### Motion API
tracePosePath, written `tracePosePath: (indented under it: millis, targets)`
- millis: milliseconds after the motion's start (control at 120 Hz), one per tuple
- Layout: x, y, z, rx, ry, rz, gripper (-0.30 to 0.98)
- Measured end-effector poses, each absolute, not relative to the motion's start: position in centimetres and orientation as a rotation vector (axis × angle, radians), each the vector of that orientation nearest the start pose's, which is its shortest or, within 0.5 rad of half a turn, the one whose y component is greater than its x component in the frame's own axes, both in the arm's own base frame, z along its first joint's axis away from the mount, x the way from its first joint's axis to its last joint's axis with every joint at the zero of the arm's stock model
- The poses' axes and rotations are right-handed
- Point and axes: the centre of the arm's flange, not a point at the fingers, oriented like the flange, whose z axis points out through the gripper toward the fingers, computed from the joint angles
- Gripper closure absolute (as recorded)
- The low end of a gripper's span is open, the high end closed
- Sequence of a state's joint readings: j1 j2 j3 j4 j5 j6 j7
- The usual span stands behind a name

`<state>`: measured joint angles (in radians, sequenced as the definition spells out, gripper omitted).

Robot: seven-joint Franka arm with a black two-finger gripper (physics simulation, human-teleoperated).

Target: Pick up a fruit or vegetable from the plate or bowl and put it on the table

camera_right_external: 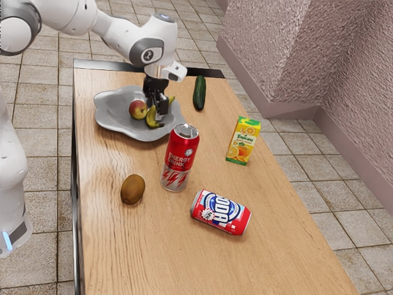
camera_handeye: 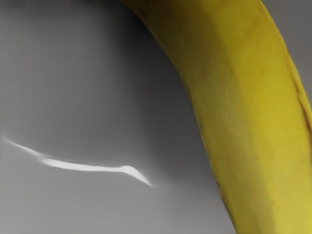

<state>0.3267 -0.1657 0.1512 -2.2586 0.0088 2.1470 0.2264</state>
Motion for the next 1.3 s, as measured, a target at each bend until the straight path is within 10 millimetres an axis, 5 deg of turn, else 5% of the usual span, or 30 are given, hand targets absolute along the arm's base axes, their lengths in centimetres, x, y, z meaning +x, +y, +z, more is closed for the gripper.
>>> tracePosePath:
  millis: [342, 783, 967, 1133, 1300]
  targets:
    - [44.3, 23.2, 43.8, -3.105, -0.395, -0.102, 0.40]
    - [44.9, 22.2, 43.5, -3.104, -0.383, -0.092, 0.45]
    - [45.4, 22.6, 45.5, -3.075, -0.375, -0.135, 0.47]
    - [47.0, 22.6, 50.9, -3.038, -0.356, -0.249, 0.48]
    - [50.6, 17.9, 56.9, -3.025, -0.209, -0.406, 0.48]
